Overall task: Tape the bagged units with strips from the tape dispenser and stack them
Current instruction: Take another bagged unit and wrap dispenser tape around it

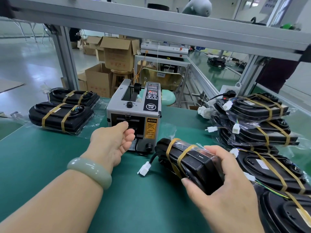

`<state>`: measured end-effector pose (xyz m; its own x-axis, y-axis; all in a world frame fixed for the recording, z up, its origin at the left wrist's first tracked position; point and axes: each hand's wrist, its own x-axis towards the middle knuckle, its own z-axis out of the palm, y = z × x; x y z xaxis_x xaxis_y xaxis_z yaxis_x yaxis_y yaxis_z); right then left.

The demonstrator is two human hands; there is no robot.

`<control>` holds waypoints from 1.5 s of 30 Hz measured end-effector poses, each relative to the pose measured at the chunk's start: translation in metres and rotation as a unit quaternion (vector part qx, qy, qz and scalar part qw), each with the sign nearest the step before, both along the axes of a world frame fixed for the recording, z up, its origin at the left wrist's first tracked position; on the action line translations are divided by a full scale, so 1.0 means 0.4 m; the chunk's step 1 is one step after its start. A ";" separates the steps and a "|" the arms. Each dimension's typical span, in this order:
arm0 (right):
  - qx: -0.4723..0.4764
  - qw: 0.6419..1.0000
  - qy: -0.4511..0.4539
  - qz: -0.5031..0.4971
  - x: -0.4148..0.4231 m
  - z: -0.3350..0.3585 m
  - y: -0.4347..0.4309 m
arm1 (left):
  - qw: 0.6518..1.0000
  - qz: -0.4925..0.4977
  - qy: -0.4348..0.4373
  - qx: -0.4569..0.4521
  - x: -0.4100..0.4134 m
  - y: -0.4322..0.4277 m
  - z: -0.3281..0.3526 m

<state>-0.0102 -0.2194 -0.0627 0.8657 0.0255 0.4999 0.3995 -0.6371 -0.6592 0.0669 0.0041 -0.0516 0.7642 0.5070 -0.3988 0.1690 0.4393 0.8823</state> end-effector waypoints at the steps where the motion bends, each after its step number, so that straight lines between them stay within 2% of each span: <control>1: -0.001 1.000 -0.001 0.000 -0.001 0.000 0.001 | 1.000 0.007 0.002 0.001 0.003 -0.002 -0.002; 8: -0.009 1.000 -0.013 -0.014 -0.002 -0.010 0.003 | 0.998 0.055 0.020 0.011 0.016 -0.018 -0.015; 13: 0.008 1.000 -0.017 -0.005 -0.007 -0.017 -0.004 | 0.997 -0.042 -0.029 -0.062 -0.084 -0.028 0.006; 15: 0.012 1.000 -0.012 0.008 -0.008 -0.015 -0.007 | 0.991 -0.110 -0.054 -0.056 -0.140 -0.039 0.018; 19: 0.016 1.000 -0.003 0.024 -0.014 -0.011 -0.006 | 0.974 -0.199 -0.102 0.045 -0.228 -0.067 0.040; 23: 0.008 1.000 -0.019 0.024 -0.026 -0.014 0.001 | 0.956 -0.179 -0.131 0.193 -0.263 -0.104 0.043; 26: 0.008 0.999 -0.039 0.024 -0.030 -0.016 0.006 | 0.924 -0.196 -0.146 0.293 -0.271 -0.134 0.048; 29: -0.005 0.998 -0.064 0.013 -0.033 -0.019 0.009 | 0.903 -0.226 -0.150 0.335 -0.265 -0.160 0.050; 32: -0.011 0.997 -0.079 0.007 -0.037 -0.022 0.008 | 0.900 -0.250 -0.144 0.327 -0.255 -0.179 0.051; 37: -0.009 0.995 -0.095 0.001 -0.040 -0.026 0.007 | 0.901 -0.313 -0.169 0.248 -0.242 -0.185 0.040; 45: -0.025 0.994 -0.104 -0.003 -0.039 -0.030 0.004 | 0.909 -0.298 -0.165 0.240 -0.241 -0.190 0.038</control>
<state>-0.0258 -0.2179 -0.0745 0.7443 0.0505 0.6659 0.5195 -0.6703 -0.5299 -0.0295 -0.0718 -0.0364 0.9980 0.0179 0.0602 -0.0584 -0.0920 0.9940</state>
